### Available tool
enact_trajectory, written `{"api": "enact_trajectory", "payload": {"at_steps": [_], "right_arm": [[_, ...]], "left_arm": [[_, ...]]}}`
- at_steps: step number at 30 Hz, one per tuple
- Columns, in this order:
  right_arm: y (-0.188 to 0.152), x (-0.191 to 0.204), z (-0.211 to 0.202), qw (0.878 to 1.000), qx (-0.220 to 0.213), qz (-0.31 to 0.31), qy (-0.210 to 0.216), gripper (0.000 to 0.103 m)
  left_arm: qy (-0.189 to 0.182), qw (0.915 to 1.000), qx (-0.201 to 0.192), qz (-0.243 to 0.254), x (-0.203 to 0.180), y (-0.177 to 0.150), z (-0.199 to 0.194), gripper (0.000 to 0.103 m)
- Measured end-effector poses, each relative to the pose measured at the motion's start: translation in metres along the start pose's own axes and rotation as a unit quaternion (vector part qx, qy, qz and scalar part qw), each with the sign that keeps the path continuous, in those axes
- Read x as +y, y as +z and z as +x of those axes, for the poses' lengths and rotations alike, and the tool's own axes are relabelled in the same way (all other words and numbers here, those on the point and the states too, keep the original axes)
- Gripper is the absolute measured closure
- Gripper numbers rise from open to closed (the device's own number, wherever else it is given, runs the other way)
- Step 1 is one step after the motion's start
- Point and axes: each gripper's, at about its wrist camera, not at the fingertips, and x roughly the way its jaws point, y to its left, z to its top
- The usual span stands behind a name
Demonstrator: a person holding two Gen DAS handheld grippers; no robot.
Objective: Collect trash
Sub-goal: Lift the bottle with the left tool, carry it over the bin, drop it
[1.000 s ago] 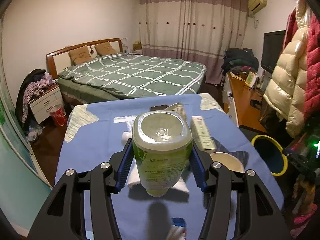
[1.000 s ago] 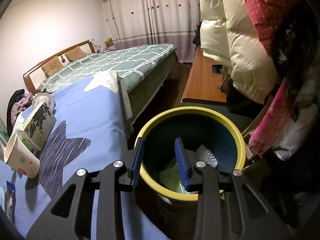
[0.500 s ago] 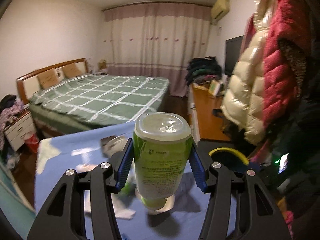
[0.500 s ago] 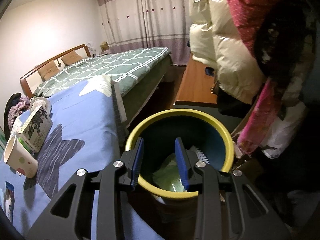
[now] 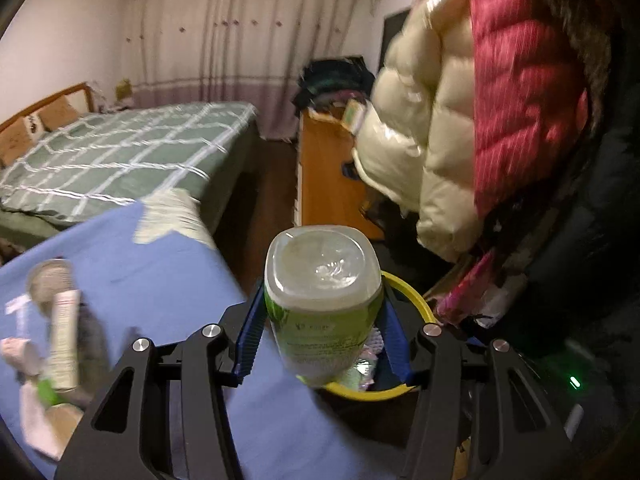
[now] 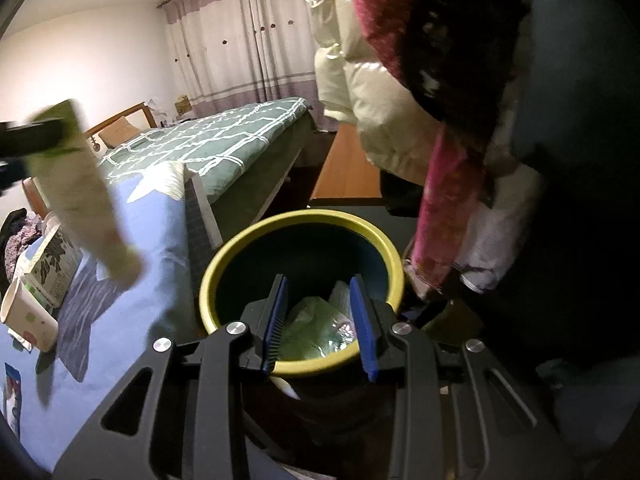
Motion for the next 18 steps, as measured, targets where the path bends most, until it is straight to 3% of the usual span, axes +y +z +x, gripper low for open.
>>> {"api": "enact_trajectory", "payload": {"at_steps": [7,13,14,15,16,17,18], "right_arm": [[-0.008,-0.018,0.003,1.0,0.009,0.016,-0.017,0.072],[-0.015,-0.028,0.013,0.999,0.03,0.021,-0.027,0.069],[-0.015,-0.028,0.013,0.999,0.031,0.022,-0.028,0.066],[-0.016,-0.028,0.013,0.999,0.033,0.023,-0.027,0.065],[-0.017,-0.028,0.013,0.999,0.034,0.024,-0.026,0.062],[-0.017,-0.025,0.013,0.999,0.034,0.024,-0.026,0.061],[-0.017,-0.024,0.012,0.999,0.033,0.023,-0.025,0.061]], "left_arm": [[-0.016,0.9983,0.057,0.003,-0.029,-0.013,0.089,0.051],[0.007,0.9954,0.095,0.003,-0.037,-0.025,0.142,0.05],[0.014,0.9953,0.096,0.006,-0.037,-0.027,0.144,0.047],[0.025,0.9949,0.097,0.012,-0.037,-0.028,0.147,0.028],[0.037,0.9947,0.094,0.017,-0.038,-0.029,0.147,0.018],[0.044,0.9952,0.086,0.018,-0.038,-0.03,0.144,0.011],[0.049,0.9954,0.08,0.019,-0.036,-0.029,0.138,0.011]]}}
